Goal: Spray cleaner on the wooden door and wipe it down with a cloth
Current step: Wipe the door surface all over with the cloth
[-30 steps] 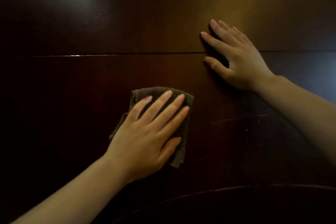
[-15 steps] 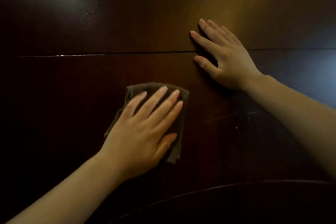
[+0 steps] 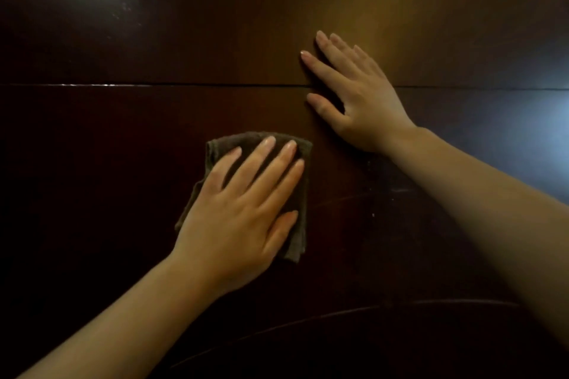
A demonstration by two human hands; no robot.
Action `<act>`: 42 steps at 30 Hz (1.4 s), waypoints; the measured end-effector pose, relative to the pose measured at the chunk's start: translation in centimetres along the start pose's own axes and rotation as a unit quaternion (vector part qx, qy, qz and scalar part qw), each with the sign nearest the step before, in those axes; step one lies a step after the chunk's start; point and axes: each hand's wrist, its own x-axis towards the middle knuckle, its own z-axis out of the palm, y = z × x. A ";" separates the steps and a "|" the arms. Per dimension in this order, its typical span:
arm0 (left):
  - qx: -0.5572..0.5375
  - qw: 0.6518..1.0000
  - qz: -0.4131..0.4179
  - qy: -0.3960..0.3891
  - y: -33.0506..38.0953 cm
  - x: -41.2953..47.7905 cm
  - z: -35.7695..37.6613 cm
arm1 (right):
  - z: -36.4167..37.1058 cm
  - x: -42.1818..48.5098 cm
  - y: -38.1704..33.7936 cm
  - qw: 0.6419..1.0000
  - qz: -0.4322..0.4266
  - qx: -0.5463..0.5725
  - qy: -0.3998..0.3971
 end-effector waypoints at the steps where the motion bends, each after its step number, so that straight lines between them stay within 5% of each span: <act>1: -0.002 1.000 0.022 -0.008 0.9 -0.5 0.2 | -0.1 0.0 0.0 1.000 -0.002 0.001 -0.004; 6: 0.008 0.996 0.085 -0.009 0.9 -0.5 0.4 | -0.6 -0.2 0.6 0.999 -0.020 0.002 -0.029; 16: -0.024 0.995 -0.091 0.011 5.4 0.5 0.9 | -0.5 -2.7 3.1 1.000 -0.012 0.007 -0.008; 23: -0.007 0.998 -0.061 -0.015 6.7 1.8 1.4 | -1.6 -2.8 5.2 0.994 -0.086 -0.015 -0.071; 31: 0.006 0.979 -0.201 0.001 7.8 3.1 1.3 | -2.2 -4.0 9.2 0.995 -0.065 -0.033 -0.069; 42: 0.036 0.998 -0.053 -0.030 10.0 1.8 1.8 | -1.9 -4.0 9.2 0.995 -0.077 -0.038 -0.060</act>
